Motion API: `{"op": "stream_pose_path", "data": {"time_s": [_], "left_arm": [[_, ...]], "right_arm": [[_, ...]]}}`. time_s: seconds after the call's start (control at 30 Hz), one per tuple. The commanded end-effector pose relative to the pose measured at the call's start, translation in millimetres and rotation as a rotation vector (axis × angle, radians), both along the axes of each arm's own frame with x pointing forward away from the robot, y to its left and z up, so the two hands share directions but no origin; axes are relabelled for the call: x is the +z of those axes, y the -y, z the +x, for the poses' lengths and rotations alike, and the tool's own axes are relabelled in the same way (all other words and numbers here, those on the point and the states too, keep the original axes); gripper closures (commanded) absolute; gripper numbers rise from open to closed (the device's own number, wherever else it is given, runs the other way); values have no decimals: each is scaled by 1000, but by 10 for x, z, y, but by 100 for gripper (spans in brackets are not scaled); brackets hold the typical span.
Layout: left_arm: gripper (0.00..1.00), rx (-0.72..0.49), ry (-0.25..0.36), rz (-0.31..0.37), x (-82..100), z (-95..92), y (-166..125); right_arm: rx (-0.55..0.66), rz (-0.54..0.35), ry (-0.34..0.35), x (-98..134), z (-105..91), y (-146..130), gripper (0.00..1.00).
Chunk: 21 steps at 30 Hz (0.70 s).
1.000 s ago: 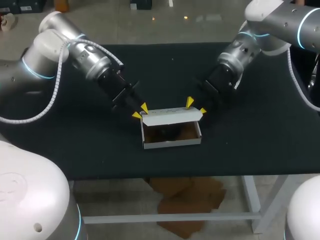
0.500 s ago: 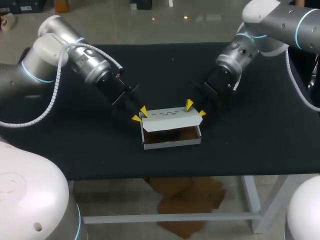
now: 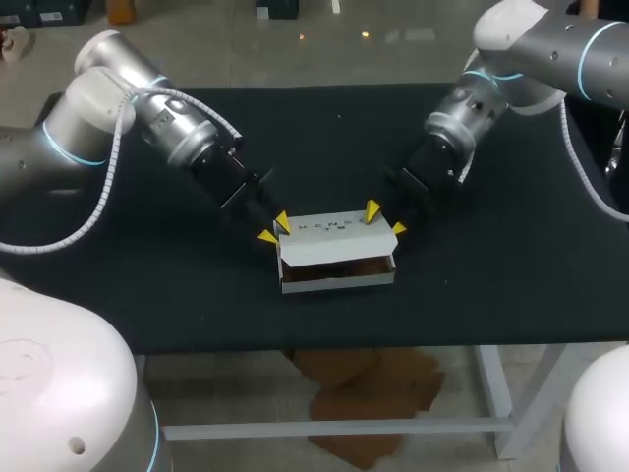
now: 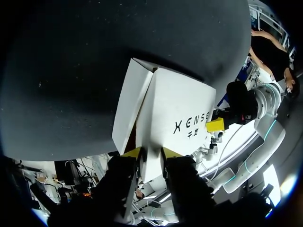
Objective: Assemble the packaging by folding the flat box into shape, placing the metal phone stand inside, and closing the box properly
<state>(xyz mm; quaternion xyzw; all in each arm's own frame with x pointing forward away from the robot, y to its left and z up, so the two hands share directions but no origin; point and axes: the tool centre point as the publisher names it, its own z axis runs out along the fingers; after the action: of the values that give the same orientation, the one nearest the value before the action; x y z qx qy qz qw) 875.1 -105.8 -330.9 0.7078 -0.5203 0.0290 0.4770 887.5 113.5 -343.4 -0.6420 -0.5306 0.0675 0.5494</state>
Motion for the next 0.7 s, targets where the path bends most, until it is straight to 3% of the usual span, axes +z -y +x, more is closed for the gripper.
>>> {"op": "stream_pose_path", "data": {"time_s": [0.03,0.13,0.7], "left_arm": [[72,8,16,11,35,-36,-7],[70,21,20,17,58,-31,-35],[66,65,155,66,423,10,-166]], "right_arm": [[7,-1,-4,-16,22,-12,51],[9,-4,-3,-16,22,-9,43],[9,-12,-6,-43,29,2,46]]}}
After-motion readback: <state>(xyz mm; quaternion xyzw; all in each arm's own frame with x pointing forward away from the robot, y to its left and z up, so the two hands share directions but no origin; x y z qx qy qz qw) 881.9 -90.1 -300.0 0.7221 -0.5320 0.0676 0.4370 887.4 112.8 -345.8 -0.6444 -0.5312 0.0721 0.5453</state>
